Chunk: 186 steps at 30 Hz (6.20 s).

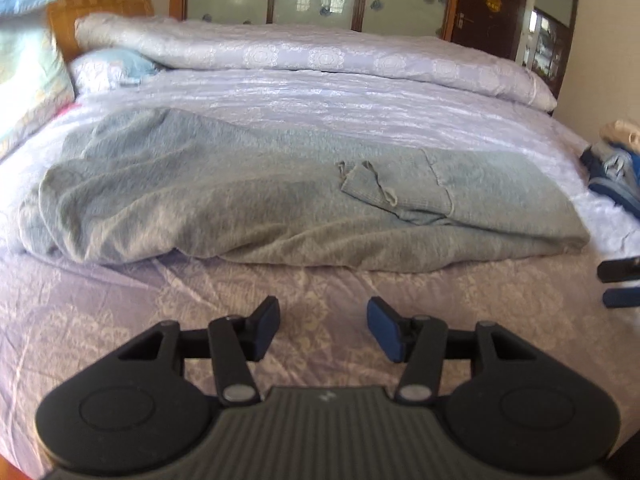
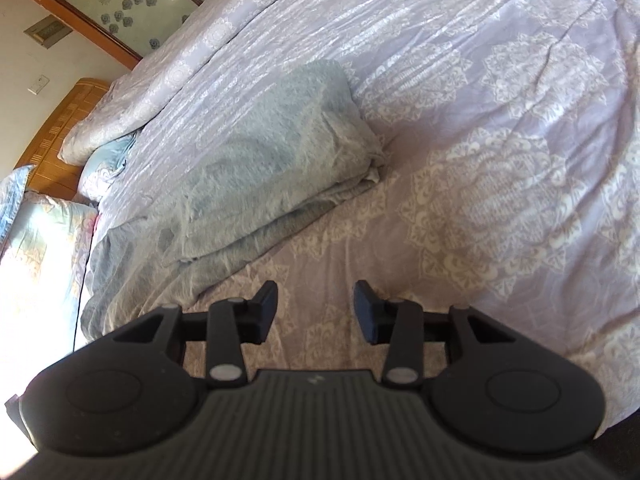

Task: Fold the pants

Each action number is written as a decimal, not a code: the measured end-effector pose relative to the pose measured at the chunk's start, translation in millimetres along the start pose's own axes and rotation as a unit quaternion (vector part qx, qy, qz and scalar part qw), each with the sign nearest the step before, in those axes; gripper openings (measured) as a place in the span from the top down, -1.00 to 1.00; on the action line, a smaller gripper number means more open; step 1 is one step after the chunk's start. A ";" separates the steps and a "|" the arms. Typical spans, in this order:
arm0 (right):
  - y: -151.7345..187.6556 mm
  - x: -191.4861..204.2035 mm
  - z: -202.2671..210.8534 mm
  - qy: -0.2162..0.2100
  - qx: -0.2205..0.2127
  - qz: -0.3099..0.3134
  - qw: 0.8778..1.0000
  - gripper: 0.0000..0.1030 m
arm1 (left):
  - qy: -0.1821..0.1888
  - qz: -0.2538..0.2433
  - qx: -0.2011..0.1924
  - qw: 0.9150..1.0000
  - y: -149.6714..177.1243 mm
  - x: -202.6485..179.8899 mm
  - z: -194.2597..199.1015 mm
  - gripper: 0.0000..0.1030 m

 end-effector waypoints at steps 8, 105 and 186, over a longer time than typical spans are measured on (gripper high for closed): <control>-29.0 -28.2 9.9 -0.002 -0.049 -0.058 0.997 -0.02 | 0.018 0.151 -0.038 0.988 -24.9 67.0 34.3 -0.45; -11.4 89.9 -2.4 -0.028 -0.085 0.236 0.968 -0.11 | 0.068 0.259 0.000 0.964 -58.4 124.2 34.4 0.18; -66.5 119.8 -103.1 -0.042 -0.008 0.187 0.981 0.73 | 0.088 0.234 0.009 0.968 -124.1 136.2 -46.4 0.80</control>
Point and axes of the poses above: each gripper's, at about its wrist camera, not at the fingertips, and z roughly against the way its jaws point, x to its left, y to its underside, the point moved 7 cm from there along -z, roughly the way its jaws point, and after that the axes turned 11 degrees about y, right-handed, at the moved point
